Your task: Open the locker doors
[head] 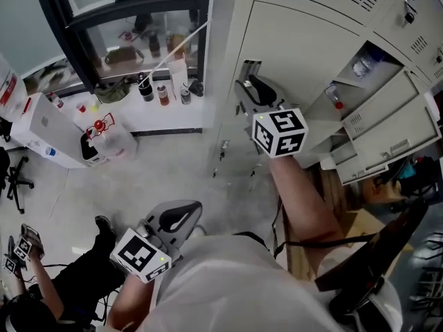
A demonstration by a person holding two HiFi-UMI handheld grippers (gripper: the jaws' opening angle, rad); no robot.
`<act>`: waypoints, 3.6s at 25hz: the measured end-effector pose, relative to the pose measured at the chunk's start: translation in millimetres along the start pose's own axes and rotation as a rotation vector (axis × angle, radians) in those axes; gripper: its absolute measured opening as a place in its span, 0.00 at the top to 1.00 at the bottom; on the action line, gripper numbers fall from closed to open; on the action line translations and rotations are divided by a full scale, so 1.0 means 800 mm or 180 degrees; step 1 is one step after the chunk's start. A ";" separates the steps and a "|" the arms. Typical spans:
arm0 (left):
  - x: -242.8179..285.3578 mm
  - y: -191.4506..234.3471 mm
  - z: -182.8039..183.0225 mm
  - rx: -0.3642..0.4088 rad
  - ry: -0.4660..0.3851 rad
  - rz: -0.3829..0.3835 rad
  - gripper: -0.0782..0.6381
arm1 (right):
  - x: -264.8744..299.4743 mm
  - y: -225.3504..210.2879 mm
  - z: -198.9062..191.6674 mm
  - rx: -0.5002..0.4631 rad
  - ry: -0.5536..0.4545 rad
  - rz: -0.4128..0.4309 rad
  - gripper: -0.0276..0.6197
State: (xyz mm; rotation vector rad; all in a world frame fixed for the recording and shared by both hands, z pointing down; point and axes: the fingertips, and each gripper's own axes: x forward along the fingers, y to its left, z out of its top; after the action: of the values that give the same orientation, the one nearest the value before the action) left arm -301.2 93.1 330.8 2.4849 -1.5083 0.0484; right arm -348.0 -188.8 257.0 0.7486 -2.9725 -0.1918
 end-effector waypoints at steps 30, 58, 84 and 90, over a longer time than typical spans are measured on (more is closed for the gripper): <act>-0.012 0.023 -0.007 0.0003 0.0033 -0.0375 0.88 | -0.025 0.020 -0.008 0.0187 0.0074 -0.0299 0.81; 0.136 -0.109 -0.004 0.0001 0.0160 -0.0695 0.88 | -0.199 0.015 -0.017 0.0305 -0.0113 0.0558 0.81; 0.239 -0.253 -0.021 0.0054 0.0135 -0.0428 0.88 | -0.345 -0.069 -0.041 0.0336 -0.0300 0.1445 0.80; 0.252 -0.275 -0.027 0.0057 0.0175 -0.0383 0.88 | -0.367 -0.092 -0.046 0.0363 -0.0338 0.1358 0.79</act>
State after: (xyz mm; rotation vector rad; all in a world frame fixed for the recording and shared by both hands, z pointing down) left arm -11.4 19.1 341.5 2.5610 -1.3401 0.1090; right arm -51.6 -117.3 272.5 0.0999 -3.1742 -0.0367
